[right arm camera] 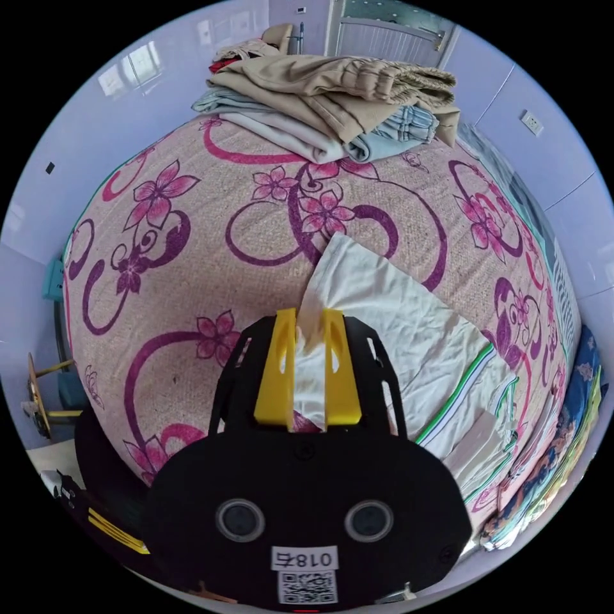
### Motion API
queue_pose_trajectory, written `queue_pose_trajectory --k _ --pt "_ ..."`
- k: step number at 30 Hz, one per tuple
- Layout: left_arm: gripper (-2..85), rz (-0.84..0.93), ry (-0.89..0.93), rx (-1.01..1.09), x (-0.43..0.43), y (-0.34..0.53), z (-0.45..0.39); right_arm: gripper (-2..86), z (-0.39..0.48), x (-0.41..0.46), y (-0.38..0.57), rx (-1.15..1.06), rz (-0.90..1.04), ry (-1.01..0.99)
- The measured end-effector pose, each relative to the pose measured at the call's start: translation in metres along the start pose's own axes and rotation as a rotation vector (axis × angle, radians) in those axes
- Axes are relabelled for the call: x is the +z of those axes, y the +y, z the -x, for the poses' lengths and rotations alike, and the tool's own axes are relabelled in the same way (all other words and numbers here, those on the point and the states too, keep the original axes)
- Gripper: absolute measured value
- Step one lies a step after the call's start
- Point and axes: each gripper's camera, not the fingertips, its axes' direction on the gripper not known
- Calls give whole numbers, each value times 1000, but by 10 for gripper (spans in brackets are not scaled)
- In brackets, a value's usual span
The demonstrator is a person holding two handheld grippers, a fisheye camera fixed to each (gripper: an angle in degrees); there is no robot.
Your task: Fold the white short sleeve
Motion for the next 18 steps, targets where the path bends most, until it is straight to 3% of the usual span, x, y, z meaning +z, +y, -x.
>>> queue_pose_trajectory --k 8,14,18 --pt "-10 -31 91 5 7 -21 -10 4 -78 -5 16 66 -48 -206" --pt "-10 83 79 134 47 -81 -85 2 -196 -43 91 287 -307 -489" --pt "-10 220 49 241 107 -122 -139 2 -292 -50 206 500 -533 -699"
